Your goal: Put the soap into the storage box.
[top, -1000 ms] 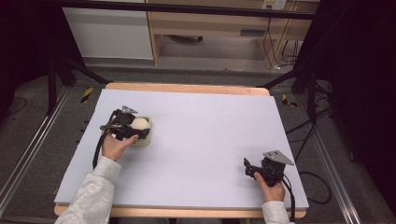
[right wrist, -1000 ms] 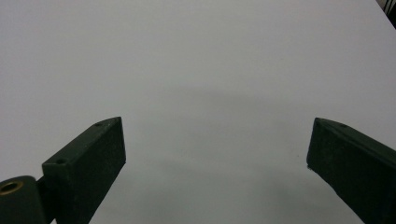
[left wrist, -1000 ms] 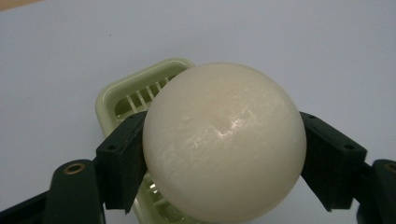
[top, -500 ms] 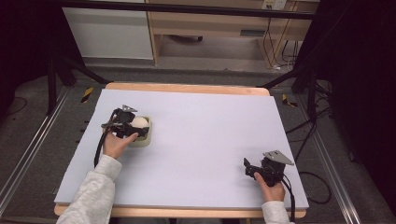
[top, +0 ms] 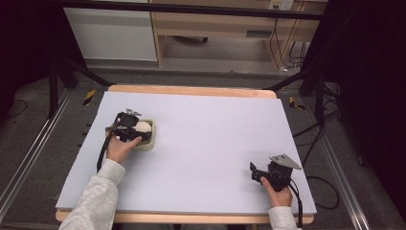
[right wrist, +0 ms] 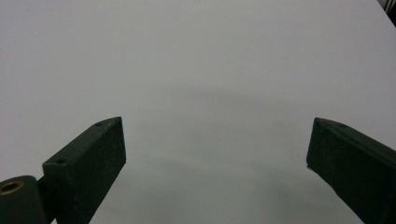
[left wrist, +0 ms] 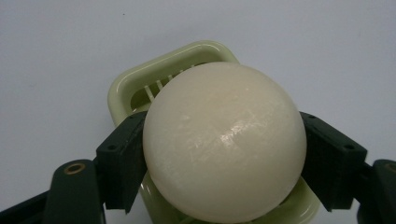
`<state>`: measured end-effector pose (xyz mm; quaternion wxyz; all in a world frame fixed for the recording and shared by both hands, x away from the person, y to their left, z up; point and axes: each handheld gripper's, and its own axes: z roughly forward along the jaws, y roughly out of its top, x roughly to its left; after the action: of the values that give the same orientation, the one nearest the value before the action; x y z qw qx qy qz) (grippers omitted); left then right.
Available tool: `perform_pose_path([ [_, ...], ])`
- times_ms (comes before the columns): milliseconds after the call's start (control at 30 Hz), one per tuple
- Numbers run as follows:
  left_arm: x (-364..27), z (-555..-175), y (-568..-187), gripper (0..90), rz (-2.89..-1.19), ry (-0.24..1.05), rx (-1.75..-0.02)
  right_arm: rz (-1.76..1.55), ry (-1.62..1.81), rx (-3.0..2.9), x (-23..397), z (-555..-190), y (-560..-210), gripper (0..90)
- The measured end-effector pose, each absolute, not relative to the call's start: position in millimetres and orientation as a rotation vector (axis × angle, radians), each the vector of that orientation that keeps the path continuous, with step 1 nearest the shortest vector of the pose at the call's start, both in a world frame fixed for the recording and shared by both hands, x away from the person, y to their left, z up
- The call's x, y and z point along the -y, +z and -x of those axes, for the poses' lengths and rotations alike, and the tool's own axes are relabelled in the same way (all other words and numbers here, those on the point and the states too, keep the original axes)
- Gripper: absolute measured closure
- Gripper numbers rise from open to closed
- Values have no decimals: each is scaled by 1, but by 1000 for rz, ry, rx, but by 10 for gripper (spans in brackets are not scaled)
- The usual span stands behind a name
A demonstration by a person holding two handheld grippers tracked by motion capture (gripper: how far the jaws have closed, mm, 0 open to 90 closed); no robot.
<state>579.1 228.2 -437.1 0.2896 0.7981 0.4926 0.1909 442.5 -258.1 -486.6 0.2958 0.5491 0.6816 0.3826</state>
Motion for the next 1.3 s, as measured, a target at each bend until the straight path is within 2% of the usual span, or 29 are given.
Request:
perform_pose_path([
  [1200, -228, -579, -445, 235, -2140, 517, -1323, -1457, 1015, -1812, 258, -442, -486, 50],
  [1300, -229, -579, -443, 208, -2126, 516, -1325, -1456, 1014, -1813, 258, -443, -487, 50],
])
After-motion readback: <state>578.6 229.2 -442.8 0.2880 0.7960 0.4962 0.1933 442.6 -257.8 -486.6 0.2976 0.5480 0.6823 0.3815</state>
